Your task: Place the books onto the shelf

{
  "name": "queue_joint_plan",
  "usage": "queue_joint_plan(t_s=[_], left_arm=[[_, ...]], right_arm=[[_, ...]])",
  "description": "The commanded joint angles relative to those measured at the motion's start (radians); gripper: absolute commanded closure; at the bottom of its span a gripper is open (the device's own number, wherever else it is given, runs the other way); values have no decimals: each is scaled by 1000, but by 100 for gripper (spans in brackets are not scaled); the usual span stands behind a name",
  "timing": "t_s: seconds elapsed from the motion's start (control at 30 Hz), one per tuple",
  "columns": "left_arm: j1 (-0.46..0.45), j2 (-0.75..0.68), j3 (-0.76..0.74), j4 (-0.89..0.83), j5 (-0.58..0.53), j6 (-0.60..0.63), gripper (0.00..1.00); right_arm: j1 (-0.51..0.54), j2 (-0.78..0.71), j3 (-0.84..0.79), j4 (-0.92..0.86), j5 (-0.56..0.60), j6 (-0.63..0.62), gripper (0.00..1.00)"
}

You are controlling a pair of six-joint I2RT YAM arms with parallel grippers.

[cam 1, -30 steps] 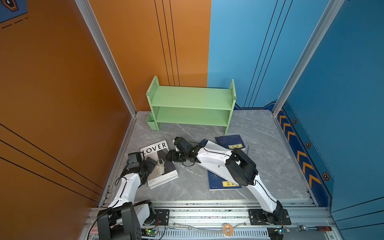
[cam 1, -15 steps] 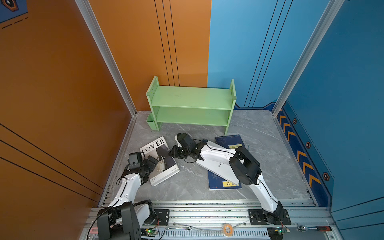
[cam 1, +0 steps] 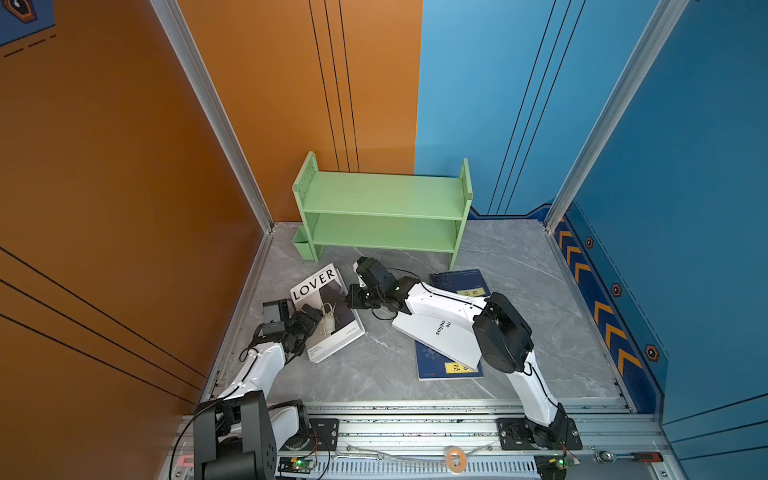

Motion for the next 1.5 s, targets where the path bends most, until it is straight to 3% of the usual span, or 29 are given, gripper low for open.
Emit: queue_joint_plan(t_s=[0.0, 0.33, 0.7, 0.83, 1.03, 1.47], left_arm=[[-55, 13, 47, 61, 102, -26, 2], [-80, 23, 94, -26, 89, -4, 2], [7, -198, 229, -337, 174, 34, 2], [22, -242, 290, -396, 200, -1, 2], [21, -200, 340, -398, 283, -78, 2], [1, -156, 356, -563, 276, -89, 4]], right_arm=[[60, -78, 50, -130, 32, -106, 100], [73, -209, 51, -305, 264, -305, 100], [194, -176, 225, -488, 513, -618, 100], [237, -129, 266, -516, 528, -654, 100], [292, -71, 265, -493, 527, -723, 100], [364, -29, 262, -464, 559, -821, 100]])
